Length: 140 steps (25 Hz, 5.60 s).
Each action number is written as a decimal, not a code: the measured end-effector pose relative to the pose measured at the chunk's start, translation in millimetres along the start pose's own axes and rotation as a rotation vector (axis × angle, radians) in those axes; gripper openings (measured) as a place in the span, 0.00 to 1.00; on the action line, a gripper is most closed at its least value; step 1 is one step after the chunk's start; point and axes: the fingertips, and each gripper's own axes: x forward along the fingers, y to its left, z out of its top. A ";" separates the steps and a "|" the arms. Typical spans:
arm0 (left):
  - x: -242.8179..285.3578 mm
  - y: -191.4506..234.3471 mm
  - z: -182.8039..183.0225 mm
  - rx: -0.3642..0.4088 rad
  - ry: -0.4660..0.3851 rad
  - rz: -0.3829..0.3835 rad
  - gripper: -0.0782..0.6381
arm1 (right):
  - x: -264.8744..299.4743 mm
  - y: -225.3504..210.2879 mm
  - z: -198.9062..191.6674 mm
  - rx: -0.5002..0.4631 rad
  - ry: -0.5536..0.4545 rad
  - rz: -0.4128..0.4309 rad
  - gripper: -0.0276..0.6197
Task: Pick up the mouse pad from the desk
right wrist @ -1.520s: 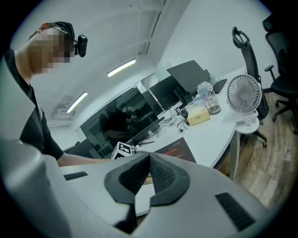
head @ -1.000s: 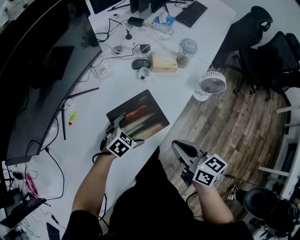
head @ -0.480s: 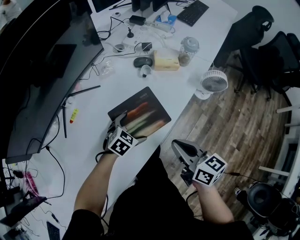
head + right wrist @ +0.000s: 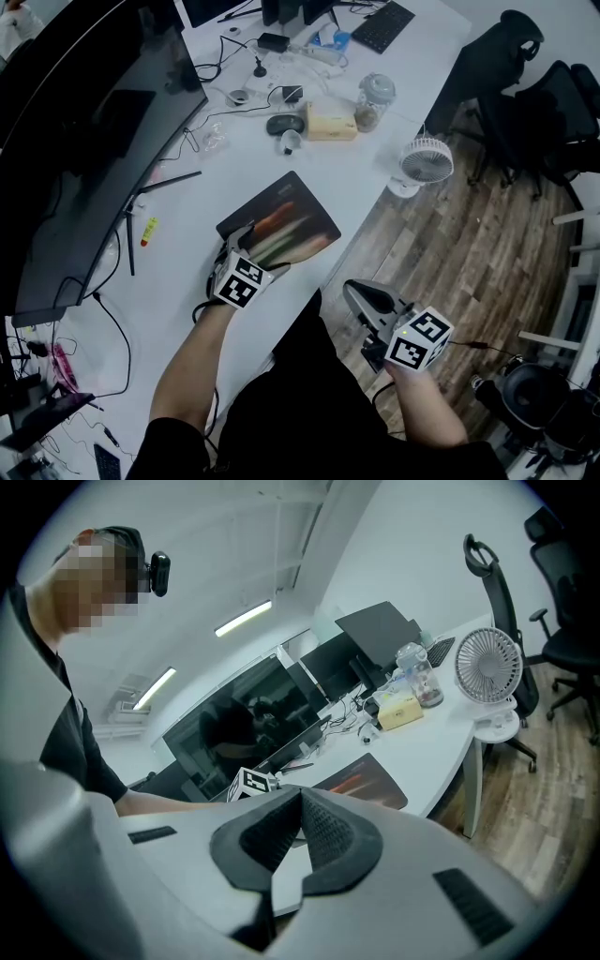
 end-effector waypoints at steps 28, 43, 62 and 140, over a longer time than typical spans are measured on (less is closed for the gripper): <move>-31.6 9.0 -2.3 -0.030 -0.027 0.076 0.23 | -8.2 24.3 18.1 -0.042 -0.022 0.001 0.05; -118.9 -3.4 10.9 -0.045 -0.166 0.125 0.19 | -16.1 93.3 33.6 -0.145 -0.063 0.014 0.05; -229.1 -49.0 -4.0 -0.076 -0.331 0.166 0.19 | -63.2 165.7 14.7 -0.239 -0.093 -0.037 0.05; -348.2 -126.9 129.6 -0.176 -0.692 0.385 0.19 | -184.0 122.5 140.8 -0.578 -0.329 -0.064 0.05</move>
